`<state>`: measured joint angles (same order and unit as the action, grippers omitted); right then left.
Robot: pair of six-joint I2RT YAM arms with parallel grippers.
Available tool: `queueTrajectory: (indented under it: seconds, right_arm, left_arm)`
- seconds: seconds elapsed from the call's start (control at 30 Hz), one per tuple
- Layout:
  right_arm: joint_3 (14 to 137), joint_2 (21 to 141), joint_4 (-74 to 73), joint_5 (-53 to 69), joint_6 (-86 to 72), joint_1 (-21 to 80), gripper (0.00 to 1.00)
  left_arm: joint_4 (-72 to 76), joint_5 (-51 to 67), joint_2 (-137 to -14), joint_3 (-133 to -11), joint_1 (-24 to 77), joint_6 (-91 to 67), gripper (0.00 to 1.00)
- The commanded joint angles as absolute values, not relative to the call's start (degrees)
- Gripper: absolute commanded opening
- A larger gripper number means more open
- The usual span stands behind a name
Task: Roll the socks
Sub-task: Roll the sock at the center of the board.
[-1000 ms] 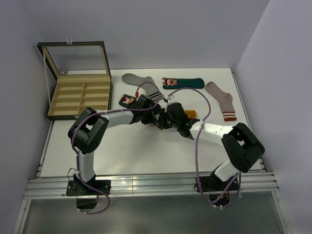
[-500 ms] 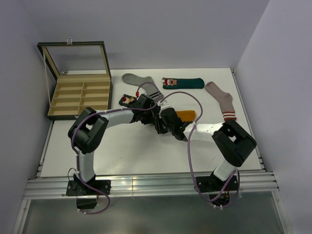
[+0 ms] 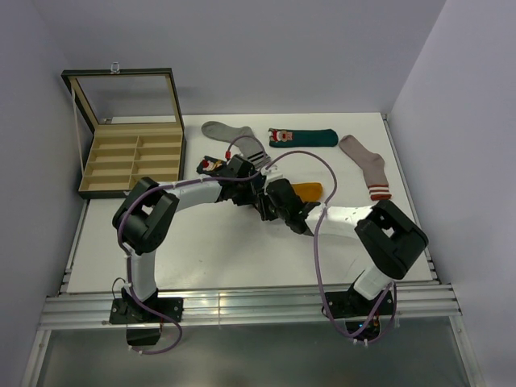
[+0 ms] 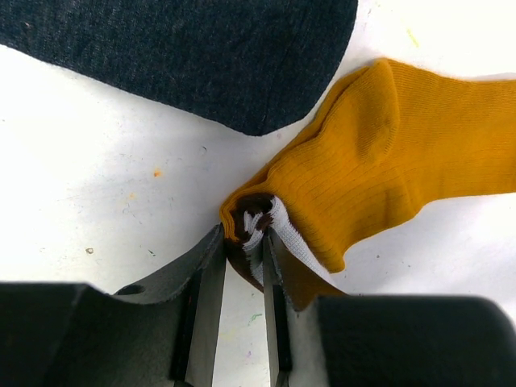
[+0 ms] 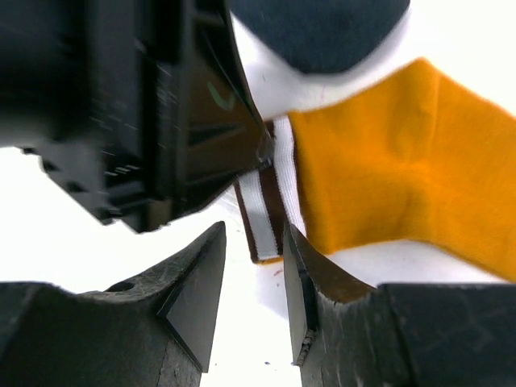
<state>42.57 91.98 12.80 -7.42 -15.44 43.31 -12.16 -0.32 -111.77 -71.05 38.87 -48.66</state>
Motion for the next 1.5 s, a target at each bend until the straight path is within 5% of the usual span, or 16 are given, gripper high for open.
queueTrajectory:
  seconds: [0.0, 1.07, 1.23, 1.37, 1.47]
  right_arm:
    - [42.19, 89.12, 15.90, -9.40, -12.31, 44.21, 0.42]
    - [47.11, 103.79, -0.87, -18.19, -21.80, 46.49, 0.40]
    - [48.07, 105.46, -1.49, -16.18, -21.10, 46.49, 0.24]
    - [48.34, 106.26, -1.76, -14.16, -20.13, 46.49, 0.00]
    - [48.51, 105.30, -1.58, -11.00, -19.86, 46.41, 0.00]
  left_arm:
    - [-16.70, -0.88, -111.62, -72.07, 39.20, -45.97, 0.29]
    - [-19.42, -0.53, -111.53, -74.35, 37.88, -47.11, 0.31]
    - [-19.51, -0.53, -111.36, -74.53, 37.62, -47.81, 0.36]
    - [-18.81, -0.79, -110.13, -73.92, 37.09, -49.65, 0.42]
    - [-18.02, -1.66, -108.03, -72.43, 36.13, -51.94, 0.49]
